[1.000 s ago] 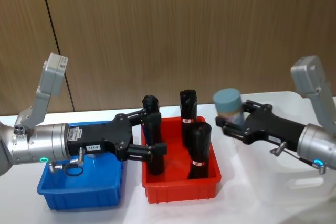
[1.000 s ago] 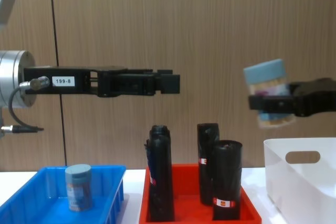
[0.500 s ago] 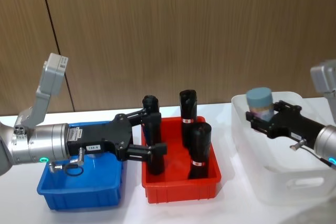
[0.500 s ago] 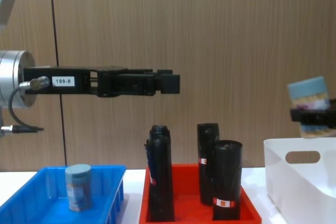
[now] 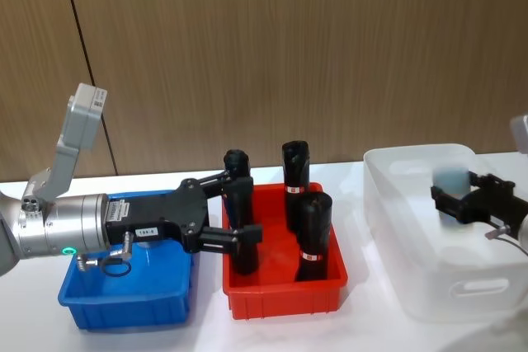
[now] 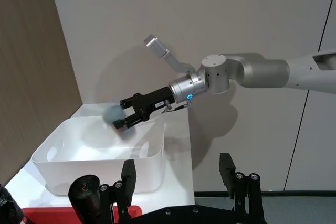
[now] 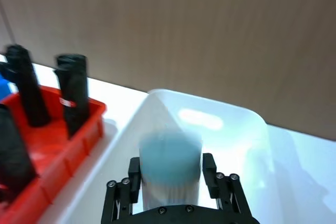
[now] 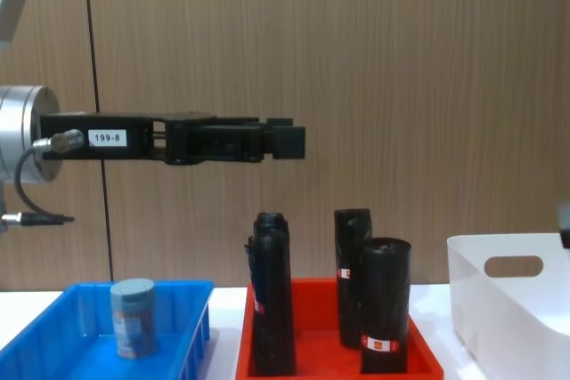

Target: Pick the cotton swabs from the blue box and place them into the white box.

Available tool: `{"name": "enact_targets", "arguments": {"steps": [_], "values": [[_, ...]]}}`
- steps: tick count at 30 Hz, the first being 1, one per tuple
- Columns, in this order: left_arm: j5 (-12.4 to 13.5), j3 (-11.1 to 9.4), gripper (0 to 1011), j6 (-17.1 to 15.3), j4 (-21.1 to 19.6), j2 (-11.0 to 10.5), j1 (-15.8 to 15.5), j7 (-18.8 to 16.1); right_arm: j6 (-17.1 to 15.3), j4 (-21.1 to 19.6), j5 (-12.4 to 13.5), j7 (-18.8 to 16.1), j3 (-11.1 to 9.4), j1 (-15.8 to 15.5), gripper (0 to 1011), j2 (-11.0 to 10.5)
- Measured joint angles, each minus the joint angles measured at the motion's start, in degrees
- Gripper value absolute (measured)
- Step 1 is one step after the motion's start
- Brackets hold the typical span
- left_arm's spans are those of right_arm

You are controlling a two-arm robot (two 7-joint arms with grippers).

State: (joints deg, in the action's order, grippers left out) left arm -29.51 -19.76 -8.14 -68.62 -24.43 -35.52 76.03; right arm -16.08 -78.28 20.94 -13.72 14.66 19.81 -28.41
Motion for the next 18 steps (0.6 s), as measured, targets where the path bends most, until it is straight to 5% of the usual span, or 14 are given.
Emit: {"name": "enact_targets", "arguments": {"steps": [9,18], "values": [[0.0,0.0,1004,0.0,0.0,0.0,0.0,0.0,-1.4,2.5,-0.6,2.4,-0.2,0.5,959,0.2],[0.0,0.0,1004,0.0,0.0,0.0,0.0,-0.1,-1.7,3.1,-0.8,3.0,-0.3,0.5,1002,0.3]]}}
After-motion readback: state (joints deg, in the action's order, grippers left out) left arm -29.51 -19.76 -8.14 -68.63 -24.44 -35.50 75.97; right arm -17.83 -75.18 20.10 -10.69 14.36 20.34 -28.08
